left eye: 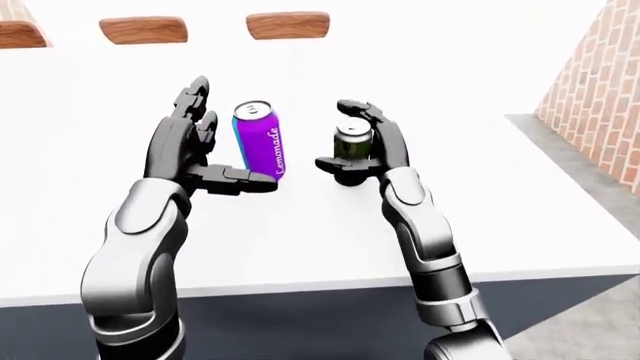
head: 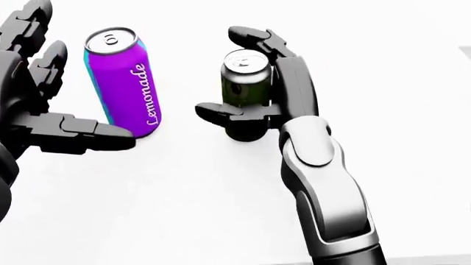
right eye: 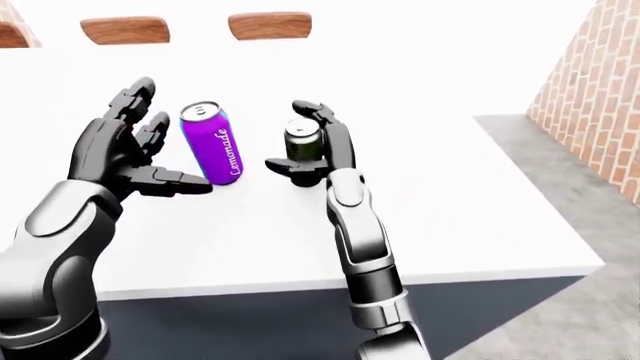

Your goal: Move the drinks to the dining counter.

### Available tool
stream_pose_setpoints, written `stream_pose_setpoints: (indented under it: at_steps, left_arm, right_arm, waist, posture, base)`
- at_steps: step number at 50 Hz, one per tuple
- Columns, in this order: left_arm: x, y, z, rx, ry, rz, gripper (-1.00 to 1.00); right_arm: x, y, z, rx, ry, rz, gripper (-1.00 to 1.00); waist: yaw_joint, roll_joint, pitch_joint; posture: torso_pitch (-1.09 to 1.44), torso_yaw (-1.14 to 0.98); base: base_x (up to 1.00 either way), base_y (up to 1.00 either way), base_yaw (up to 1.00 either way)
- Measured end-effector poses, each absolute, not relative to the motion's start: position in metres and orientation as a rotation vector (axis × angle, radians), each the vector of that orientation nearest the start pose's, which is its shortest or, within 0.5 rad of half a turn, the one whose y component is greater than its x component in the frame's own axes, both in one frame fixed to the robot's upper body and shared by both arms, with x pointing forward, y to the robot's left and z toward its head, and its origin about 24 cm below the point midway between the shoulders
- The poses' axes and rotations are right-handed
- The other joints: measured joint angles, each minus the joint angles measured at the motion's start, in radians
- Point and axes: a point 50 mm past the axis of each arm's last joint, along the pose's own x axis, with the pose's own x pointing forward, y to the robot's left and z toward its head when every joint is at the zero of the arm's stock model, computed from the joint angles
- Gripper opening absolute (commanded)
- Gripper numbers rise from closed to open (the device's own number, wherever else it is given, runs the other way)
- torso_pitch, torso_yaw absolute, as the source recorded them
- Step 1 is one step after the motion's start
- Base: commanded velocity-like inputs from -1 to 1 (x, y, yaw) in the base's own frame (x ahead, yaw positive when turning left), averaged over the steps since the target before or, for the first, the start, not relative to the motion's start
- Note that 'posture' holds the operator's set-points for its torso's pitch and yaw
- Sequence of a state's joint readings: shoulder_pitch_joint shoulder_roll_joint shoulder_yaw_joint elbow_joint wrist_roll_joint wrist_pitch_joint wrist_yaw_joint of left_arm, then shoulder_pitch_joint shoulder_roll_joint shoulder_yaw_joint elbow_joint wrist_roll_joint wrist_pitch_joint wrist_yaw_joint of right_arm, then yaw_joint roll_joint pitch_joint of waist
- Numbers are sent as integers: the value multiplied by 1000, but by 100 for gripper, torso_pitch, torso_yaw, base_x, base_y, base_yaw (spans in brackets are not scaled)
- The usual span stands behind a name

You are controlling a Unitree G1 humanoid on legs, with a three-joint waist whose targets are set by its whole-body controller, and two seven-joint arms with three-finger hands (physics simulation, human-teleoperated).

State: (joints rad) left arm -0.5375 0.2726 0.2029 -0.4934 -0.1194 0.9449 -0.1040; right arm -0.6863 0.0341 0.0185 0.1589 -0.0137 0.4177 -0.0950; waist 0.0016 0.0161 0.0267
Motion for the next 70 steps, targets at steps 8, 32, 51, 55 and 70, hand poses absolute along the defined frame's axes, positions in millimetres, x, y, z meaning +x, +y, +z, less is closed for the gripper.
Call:
stream_pose_setpoints:
  at_steps: [8, 32, 51, 55, 70]
  left_arm:
    - [291, 186, 219, 118, -97, -40, 100]
    - [271, 194, 232, 102, -147, -20, 100]
    - [258, 186, 243, 101, -185, -55, 100]
    - [258, 191, 239, 98, -165, -30, 100]
    - [257, 174, 237, 108, -176, -99, 100]
  right_arm:
    - [353, -84, 171, -43, -98, 115, 65]
    - [325, -148, 188, -11, -151, -15, 100]
    - [288, -157, 220, -84, -259, -55, 100]
    - [291, -150, 214, -61, -233, -18, 100]
    - [283, -167, 220, 36, -277, -102, 100]
  waist:
    - [1, 1, 0]
    - [4, -6, 2]
    - [19, 6, -10]
    - [48, 43, -5]
    - [-20, -46, 0]
  posture:
    - [0, 0]
    - [0, 0]
    - [0, 0]
    - [0, 0]
    - [0, 0]
  base:
    - [0, 0, 0]
    - [0, 0, 0]
    - [-92, 12, 0]
    - [-96, 14, 0]
    - [-6, 0, -94]
